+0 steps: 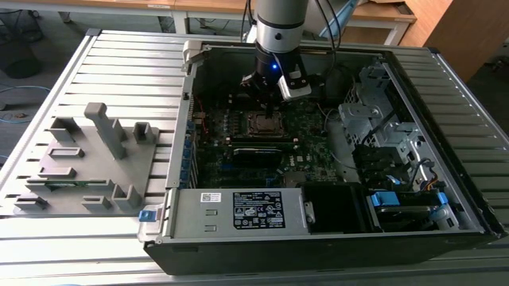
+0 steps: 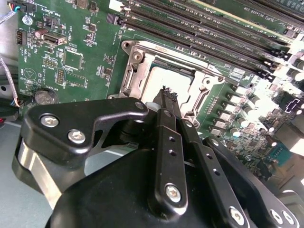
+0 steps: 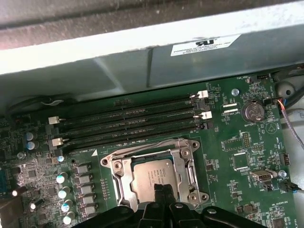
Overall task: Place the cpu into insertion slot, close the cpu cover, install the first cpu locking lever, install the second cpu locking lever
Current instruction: 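Install the second cpu locking lever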
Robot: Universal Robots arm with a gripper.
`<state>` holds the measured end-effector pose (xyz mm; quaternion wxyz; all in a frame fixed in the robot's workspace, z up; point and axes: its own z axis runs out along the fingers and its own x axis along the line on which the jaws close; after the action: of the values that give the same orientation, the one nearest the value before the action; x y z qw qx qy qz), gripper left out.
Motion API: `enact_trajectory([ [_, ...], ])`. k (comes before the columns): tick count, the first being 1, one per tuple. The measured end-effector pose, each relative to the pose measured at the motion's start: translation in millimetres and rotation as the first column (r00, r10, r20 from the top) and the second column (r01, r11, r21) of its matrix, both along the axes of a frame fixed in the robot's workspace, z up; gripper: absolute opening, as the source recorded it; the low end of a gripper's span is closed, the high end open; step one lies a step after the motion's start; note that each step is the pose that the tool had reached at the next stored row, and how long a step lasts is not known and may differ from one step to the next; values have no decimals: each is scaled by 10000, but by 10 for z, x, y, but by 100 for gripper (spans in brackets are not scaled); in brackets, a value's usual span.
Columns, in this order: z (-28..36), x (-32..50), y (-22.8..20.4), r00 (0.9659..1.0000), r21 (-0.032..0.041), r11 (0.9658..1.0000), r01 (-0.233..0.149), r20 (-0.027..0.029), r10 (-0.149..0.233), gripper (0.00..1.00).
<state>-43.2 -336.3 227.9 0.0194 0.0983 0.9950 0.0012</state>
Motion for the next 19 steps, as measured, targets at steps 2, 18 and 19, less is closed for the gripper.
enact_trajectory([
  [2, 5, 0, 0, 10000, 0, 10000, 0, 0, 0, 11],
  [18, 42, 0, 0, 10000, 0, 10000, 0, 0, 0, 11],
  [19, 44, 0, 0, 10000, 0, 10000, 0, 0, 0, 11],
])
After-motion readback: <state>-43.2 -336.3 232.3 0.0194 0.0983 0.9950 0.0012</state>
